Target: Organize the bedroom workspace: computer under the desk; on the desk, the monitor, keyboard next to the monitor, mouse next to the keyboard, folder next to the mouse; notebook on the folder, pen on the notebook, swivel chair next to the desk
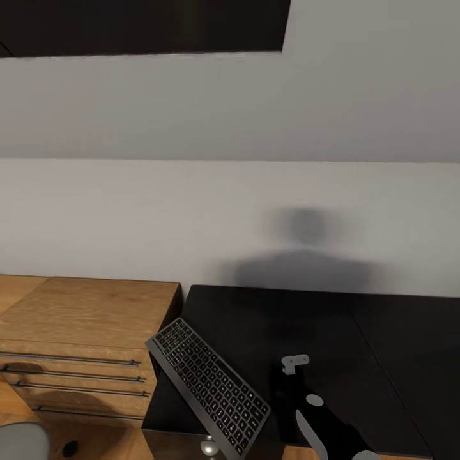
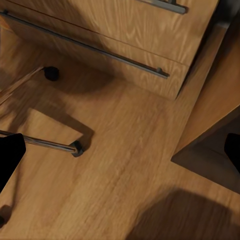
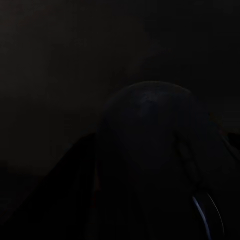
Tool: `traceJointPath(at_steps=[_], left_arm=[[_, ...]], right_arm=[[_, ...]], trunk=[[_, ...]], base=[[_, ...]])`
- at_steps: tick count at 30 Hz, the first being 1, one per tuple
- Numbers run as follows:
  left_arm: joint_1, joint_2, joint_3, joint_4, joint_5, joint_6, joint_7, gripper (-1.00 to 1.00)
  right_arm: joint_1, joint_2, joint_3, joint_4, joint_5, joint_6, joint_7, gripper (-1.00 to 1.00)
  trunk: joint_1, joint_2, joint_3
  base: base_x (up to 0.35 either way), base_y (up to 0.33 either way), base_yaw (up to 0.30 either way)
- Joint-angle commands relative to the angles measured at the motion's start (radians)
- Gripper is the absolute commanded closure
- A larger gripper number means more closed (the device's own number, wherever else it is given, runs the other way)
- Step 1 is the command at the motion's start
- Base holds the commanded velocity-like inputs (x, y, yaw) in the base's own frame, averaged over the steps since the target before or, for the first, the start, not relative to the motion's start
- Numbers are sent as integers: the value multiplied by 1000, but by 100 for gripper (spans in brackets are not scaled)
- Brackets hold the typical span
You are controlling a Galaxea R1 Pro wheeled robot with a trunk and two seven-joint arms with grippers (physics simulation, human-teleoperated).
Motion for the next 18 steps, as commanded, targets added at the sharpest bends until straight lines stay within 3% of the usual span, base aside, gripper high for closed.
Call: traceJointPath(at_steps=[1,15,18], left_arm=[[0,0,-2,0,8,-4,2,-100],[0,0,-2,0,8,-4,2,-100],[0,0,-2,0,8,-4,2,-100]], right_arm=[[-1,0,4,1,-11,-5,2,100],[-1,0,4,1,-11,-5,2,100],[-1,-1,3,1,-10,-6,2,100]], trunk=[[4,-8,-4],[58,-106,-48],[58,-106,-48]], base=[[0,0,0],[0,0,0],[0,0,0]])
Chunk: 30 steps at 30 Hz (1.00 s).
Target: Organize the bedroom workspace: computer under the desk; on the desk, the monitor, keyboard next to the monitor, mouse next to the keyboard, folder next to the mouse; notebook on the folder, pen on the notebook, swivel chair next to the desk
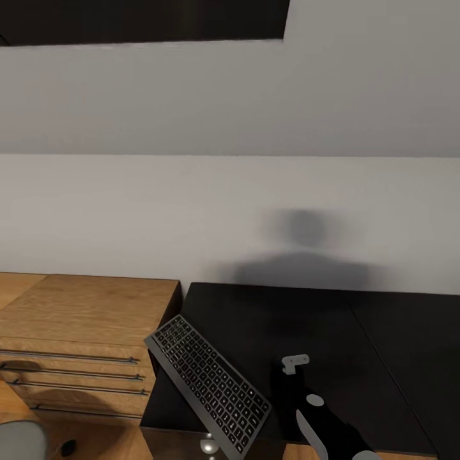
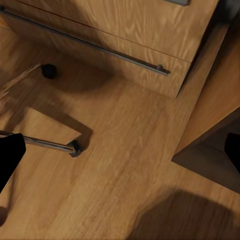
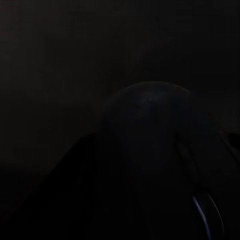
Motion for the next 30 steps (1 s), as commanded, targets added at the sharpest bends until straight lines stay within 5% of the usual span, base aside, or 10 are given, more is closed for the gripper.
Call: traceJointPath(at_steps=[1,7,8,30], left_arm=[[0,0,-2,0,8,-4,2,-100],[0,0,-3,0,8,-5,2,-100],[0,0,-4,0,8,-5,2,-100],[0,0,-6,0,8,-7,0,-100]], right_arm=[[-1,-1,3,1,-11,-5,2,100],[-1,-1,0,1,-10,-6,-1,100],[-1,-1,-1,1,-10,-6,-2,-100],[-1,-2,0,-36,-9,-6,-3,-100]], trunk=[[0,-1,-1],[0,-1,-1],[0,-1,-1],[0,-1,-1]], base=[[0,0,0],[0,0,0],[0,0,0],[0,0,0]])
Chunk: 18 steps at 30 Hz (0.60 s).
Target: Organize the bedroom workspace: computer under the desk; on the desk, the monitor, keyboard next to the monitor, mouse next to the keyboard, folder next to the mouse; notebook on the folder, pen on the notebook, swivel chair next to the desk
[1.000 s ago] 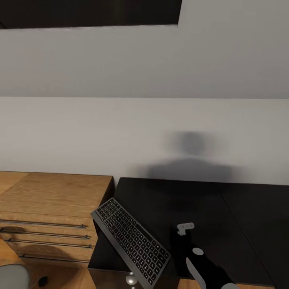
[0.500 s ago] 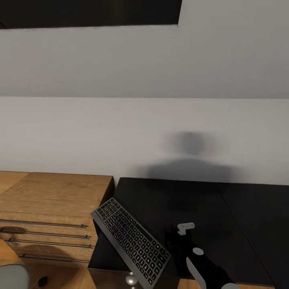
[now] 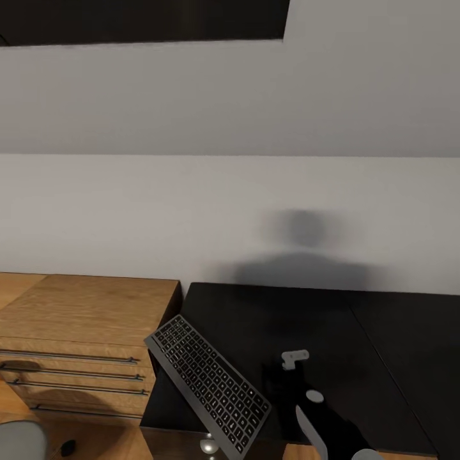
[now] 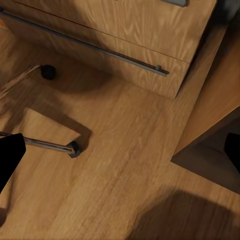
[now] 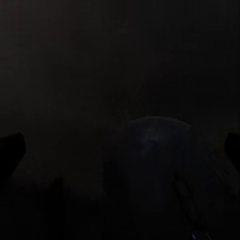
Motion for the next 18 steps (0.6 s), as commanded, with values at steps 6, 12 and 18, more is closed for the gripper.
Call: traceJointPath(at_steps=[6,12,18], left_arm=[[0,0,-3,0,7,-5,0,-100],[0,0,-4,0,5,-6,0,-100],[0,0,-4,1,4,-6,0,-100]], right_arm=[[1,-2,4,-44,-10,-5,-3,-100],[2,-2,3,-54,-10,-5,-5,-100],[2,0,4,-55,-13,1,-9,-100]], trunk=[[-19,34,15],[-42,76,33],[-65,118,52]], base=[[0,0,0],[0,0,0],[0,0,0]])
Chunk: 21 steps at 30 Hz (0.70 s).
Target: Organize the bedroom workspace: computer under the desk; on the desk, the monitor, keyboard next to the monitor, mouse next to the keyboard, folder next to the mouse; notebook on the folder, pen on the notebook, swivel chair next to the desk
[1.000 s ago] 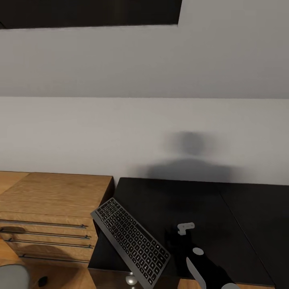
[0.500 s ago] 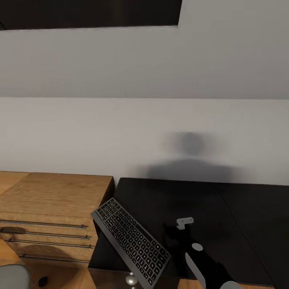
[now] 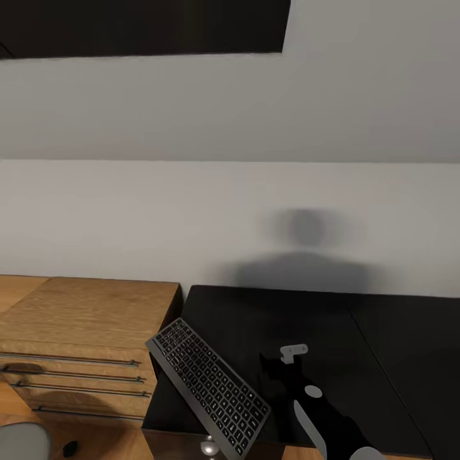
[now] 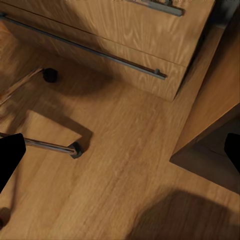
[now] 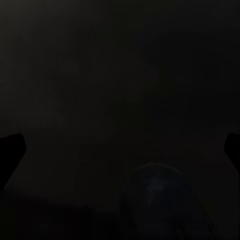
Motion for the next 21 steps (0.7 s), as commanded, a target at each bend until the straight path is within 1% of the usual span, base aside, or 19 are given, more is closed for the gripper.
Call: traceJointPath(at_steps=[1,6,10,12,13,16,17,18,21], left_arm=[[0,0,-2,0,7,-4,2,-100],[0,0,-2,0,7,-4,2,-100],[0,0,-2,0,7,-4,2,-100],[0,0,-2,0,7,-4,2,-100],[0,0,-2,-1,7,-4,2,-100],[0,0,-2,-1,7,-4,2,-100],[0,0,-2,-1,7,-4,2,-100],[0,0,-2,-1,7,-4,2,-100],[0,0,-2,0,7,-4,1,-100]], right_arm=[[-1,1,4,1,-12,-2,-4,-100],[-1,4,5,-6,-15,11,-16,-100],[0,5,5,-40,-16,52,-21,-100],[1,5,4,-65,-17,81,-24,-100],[3,5,4,-100,-16,113,-27,-100],[10,5,4,-166,-17,162,-39,-100],[16,5,4,-189,-18,177,-47,-100],[47,4,3,-267,-35,232,-101,-100],[66,3,3,-308,-56,258,-149,-100]], trunk=[[-4,7,2],[-23,42,18],[-38,70,30],[-46,84,37],[-50,91,40],[-61,112,49],[-65,119,52],[-69,126,55],[-69,126,55]], base=[[0,0,0],[0,0,0],[0,0,0],[0,0,0],[0,0,0],[0,0,0],[0,0,0],[0,0,0],[0,0,0]])
